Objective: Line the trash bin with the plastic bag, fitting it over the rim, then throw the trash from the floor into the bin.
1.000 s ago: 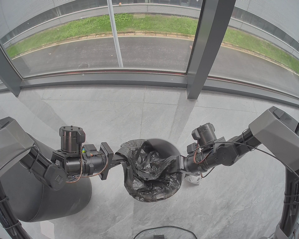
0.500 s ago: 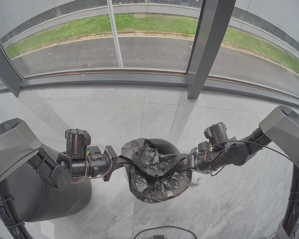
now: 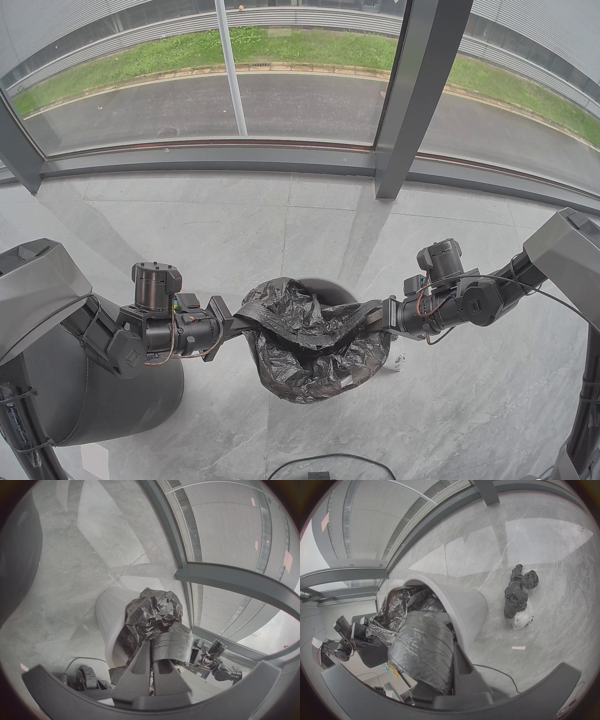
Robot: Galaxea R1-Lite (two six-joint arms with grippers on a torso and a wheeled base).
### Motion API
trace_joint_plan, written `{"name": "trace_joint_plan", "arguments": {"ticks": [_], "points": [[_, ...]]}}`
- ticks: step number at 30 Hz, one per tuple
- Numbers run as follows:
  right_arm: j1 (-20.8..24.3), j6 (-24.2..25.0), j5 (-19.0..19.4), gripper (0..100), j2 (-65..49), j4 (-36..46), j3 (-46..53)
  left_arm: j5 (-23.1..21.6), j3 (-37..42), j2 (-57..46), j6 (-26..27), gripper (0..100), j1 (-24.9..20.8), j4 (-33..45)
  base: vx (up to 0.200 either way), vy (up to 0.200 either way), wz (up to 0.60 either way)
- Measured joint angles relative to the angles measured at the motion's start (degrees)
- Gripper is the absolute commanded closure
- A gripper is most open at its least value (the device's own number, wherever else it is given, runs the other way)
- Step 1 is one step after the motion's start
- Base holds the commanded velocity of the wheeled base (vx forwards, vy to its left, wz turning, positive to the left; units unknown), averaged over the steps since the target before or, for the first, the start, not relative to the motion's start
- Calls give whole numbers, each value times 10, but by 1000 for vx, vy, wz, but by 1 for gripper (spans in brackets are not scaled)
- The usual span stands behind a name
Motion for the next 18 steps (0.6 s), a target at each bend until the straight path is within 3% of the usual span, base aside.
{"name": "trace_joint_plan", "arguments": {"ticks": [14,18], "points": [[-9,1,-5,100,22,-4,-29,8,1,19,86,100,40,2,0,0,0],[-11,0,-40,100,27,-5,-35,8,1,24,96,100,43,1,0,0,0]]}}
